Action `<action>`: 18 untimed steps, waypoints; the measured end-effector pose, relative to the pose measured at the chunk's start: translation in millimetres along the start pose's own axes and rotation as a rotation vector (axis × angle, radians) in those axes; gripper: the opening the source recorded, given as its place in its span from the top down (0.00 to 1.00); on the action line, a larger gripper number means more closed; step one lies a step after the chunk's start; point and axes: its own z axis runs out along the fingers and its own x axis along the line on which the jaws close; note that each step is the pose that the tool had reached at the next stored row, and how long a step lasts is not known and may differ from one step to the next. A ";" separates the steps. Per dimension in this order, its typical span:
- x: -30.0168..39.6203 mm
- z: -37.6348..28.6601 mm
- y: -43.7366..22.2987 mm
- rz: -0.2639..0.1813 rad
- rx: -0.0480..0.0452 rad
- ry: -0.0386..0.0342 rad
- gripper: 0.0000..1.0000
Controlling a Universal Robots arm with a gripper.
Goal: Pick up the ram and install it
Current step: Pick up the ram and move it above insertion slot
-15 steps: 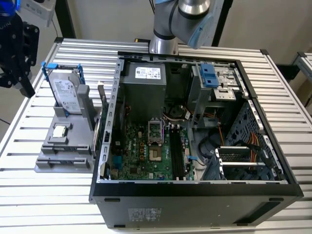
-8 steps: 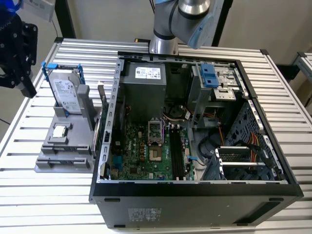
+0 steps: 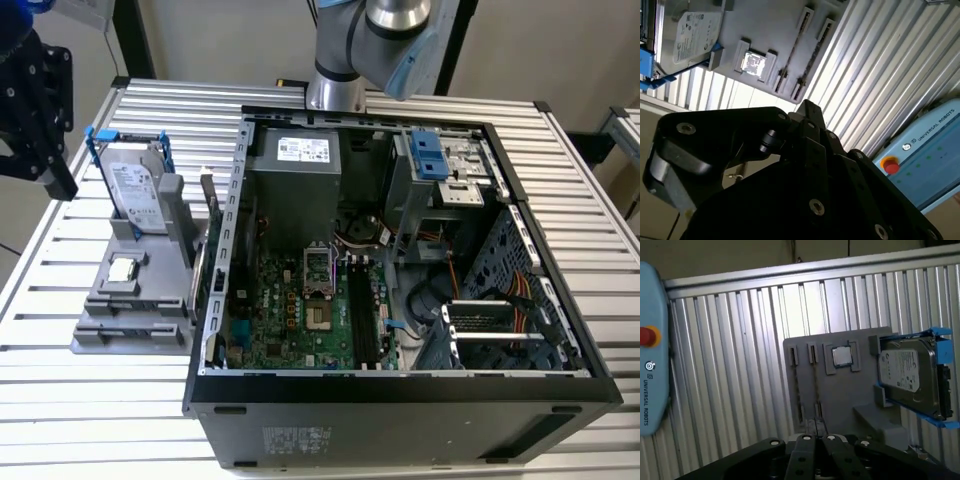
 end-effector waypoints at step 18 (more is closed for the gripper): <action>-0.1 -0.1 -0.8 -0.121 -0.0020 -0.0015 1.00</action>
